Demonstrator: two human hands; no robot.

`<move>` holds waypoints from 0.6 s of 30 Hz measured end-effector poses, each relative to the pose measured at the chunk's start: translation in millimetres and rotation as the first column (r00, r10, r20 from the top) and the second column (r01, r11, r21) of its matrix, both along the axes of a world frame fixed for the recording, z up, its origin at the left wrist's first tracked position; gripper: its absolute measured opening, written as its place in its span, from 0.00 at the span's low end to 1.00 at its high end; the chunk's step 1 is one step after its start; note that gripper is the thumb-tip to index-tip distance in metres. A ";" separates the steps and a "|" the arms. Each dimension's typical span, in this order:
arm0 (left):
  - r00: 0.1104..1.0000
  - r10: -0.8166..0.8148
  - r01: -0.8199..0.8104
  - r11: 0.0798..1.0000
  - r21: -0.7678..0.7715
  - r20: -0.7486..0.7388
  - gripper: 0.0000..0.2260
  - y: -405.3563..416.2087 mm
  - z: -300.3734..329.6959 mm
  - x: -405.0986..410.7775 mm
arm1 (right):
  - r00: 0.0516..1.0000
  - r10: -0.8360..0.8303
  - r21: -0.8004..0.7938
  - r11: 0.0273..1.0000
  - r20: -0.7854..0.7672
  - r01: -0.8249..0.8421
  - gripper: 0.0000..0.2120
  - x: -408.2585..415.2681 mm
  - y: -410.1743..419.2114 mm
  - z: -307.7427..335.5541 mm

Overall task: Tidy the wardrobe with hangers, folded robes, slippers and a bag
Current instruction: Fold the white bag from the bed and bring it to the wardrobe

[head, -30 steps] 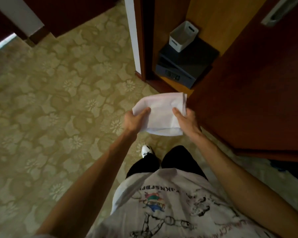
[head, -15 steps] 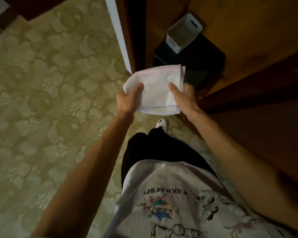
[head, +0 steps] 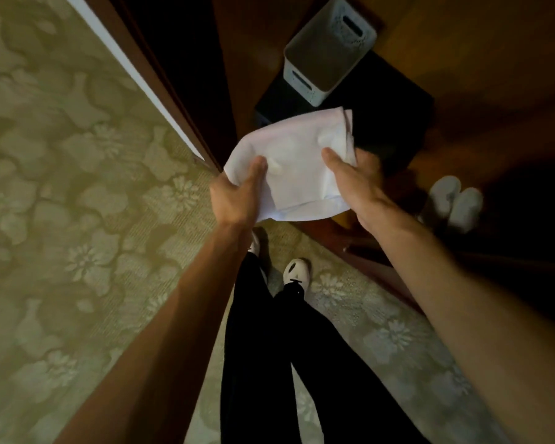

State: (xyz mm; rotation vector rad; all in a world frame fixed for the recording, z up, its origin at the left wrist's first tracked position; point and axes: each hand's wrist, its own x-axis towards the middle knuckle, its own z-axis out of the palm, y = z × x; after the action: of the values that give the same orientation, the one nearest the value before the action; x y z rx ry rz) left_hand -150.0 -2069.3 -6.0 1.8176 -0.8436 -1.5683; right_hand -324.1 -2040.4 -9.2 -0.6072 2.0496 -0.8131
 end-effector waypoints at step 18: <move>0.980 -0.156 0.168 0.981 0.095 -0.119 0.13 -141.6 -87.5 -122.0 | 0.963 0.141 -0.037 0.987 -0.230 -0.154 0.15 -148.7 -172.9 -52.6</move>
State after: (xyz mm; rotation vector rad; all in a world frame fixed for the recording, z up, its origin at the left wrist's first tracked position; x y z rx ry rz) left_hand -272.0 -2210.9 -93.5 1.7508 -0.8912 -1.8305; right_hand -472.7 -2213.3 -61.8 -0.9086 2.1609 -0.7415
